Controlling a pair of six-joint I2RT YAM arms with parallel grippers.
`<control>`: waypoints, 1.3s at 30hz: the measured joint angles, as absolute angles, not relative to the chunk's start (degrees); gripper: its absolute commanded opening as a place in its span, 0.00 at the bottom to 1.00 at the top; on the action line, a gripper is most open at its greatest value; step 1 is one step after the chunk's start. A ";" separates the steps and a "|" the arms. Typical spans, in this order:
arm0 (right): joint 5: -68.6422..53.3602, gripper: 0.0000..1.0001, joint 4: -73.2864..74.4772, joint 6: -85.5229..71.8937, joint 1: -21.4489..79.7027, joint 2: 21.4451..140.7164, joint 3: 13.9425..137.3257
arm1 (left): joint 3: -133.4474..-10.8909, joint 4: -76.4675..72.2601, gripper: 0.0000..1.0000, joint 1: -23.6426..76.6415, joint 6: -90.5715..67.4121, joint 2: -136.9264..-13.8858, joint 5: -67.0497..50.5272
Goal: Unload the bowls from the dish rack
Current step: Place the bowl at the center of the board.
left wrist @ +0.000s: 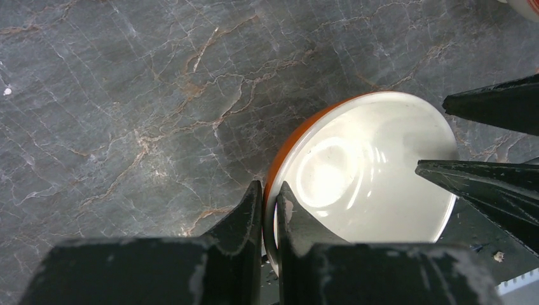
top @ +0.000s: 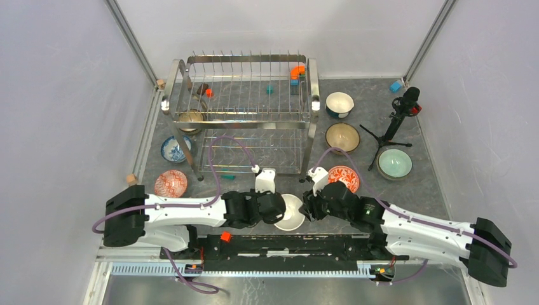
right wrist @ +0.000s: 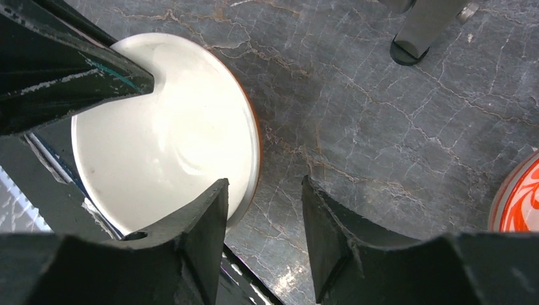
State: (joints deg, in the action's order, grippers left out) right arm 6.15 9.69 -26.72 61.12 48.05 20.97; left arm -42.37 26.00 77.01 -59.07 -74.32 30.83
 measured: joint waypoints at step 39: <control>11.73 0.00 8.99 -28.01 62.50 57.69 24.86 | -38.04 24.40 0.81 77.65 -64.25 -69.19 31.68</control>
State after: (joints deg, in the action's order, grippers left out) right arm 11.73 8.99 -28.01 62.50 57.69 24.86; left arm -38.04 24.40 77.65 -64.25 -69.19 31.68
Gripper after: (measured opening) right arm 0.121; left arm 0.767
